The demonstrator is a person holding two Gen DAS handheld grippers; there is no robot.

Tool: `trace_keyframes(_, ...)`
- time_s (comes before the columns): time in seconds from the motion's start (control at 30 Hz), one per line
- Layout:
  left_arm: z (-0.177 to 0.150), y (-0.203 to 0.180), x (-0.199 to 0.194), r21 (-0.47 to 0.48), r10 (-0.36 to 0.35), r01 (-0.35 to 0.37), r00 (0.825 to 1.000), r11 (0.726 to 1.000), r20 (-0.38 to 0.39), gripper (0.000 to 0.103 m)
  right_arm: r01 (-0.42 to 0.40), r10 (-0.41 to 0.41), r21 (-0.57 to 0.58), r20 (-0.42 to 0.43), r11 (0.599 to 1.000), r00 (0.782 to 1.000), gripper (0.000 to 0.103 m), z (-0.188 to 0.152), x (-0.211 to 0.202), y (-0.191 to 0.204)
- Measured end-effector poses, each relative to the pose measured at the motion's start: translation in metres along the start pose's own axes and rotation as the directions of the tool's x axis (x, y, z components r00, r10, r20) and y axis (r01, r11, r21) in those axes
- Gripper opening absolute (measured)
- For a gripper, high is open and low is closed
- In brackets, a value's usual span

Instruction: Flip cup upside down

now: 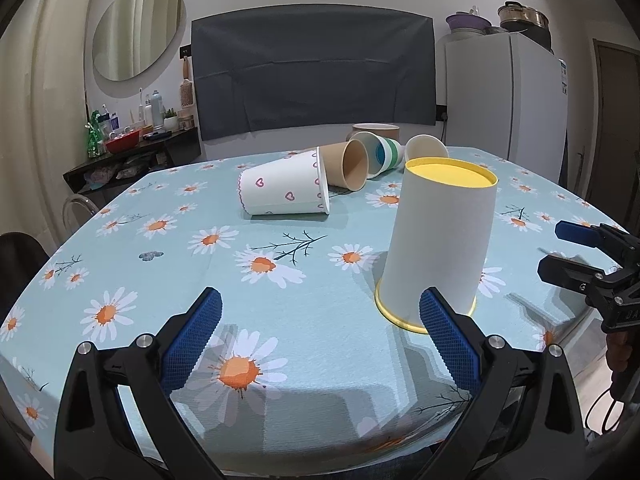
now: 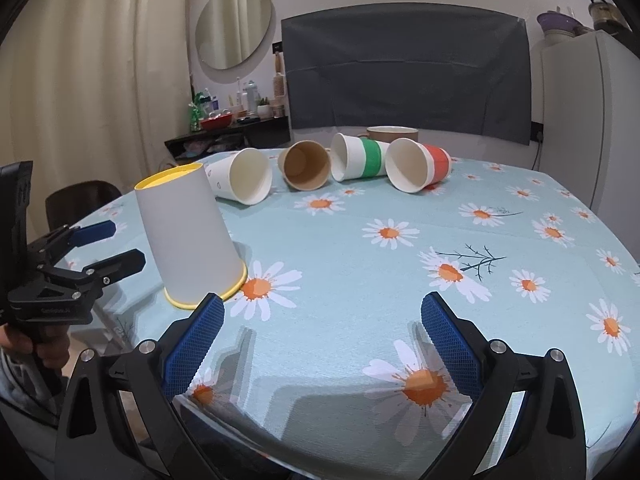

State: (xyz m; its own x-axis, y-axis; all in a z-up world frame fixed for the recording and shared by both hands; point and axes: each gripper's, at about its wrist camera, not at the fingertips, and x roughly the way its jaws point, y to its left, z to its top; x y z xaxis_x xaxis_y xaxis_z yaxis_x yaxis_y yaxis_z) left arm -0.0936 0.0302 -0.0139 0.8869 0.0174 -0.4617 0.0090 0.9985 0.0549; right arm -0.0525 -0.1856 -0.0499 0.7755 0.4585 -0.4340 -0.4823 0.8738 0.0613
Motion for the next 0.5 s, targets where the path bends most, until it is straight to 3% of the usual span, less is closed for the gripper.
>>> trace_keyframes(0.5,0.0007,-0.0029,-0.0019,0.018,-0.001,0.001,1.0,1.0,0.009,0.097,0.016,-0.016,-0.016,-0.017,1.0,1.0,0.095,-0.0025,0.0055,-0.0004)
